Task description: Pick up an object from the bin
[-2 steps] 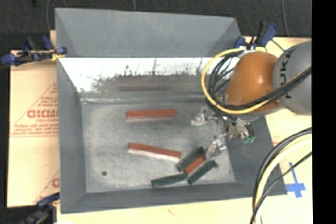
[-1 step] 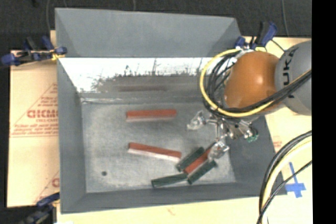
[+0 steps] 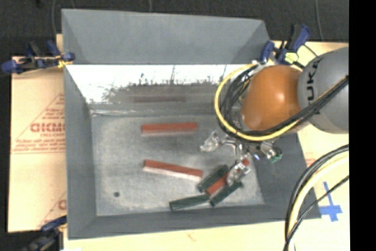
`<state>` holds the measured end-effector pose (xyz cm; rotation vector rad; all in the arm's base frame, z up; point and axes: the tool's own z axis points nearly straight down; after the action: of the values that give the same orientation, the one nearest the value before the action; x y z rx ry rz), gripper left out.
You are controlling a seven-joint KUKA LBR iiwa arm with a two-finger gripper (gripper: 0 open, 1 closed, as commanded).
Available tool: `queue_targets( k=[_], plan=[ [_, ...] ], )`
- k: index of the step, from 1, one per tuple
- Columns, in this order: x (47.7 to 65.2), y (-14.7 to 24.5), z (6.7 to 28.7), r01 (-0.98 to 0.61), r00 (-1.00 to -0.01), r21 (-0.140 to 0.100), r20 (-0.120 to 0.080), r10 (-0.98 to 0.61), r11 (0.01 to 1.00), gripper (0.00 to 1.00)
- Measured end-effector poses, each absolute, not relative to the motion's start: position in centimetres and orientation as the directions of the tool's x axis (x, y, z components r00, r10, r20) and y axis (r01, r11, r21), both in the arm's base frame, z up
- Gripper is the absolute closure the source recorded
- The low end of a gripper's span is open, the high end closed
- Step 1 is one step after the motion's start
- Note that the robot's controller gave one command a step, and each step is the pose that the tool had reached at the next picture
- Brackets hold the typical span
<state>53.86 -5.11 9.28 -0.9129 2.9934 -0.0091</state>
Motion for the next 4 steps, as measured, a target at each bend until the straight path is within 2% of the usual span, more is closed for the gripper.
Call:
queue_targets(
  k=[1, 3, 4],
  plan=[
    [53.83, -4.41, 8.86, -0.681, -0.732, -0.013, 0.002, -0.681, 0.732, 1.0],
    [53.79, -4.6, 9.01, -0.681, -0.732, -0.011, 0.001, -0.681, 0.732, 1.0],
    [53.48, -5.23, 9.58, -0.679, -0.734, -0.005, 0.01, -0.679, 0.734, 1.0]
  ],
)
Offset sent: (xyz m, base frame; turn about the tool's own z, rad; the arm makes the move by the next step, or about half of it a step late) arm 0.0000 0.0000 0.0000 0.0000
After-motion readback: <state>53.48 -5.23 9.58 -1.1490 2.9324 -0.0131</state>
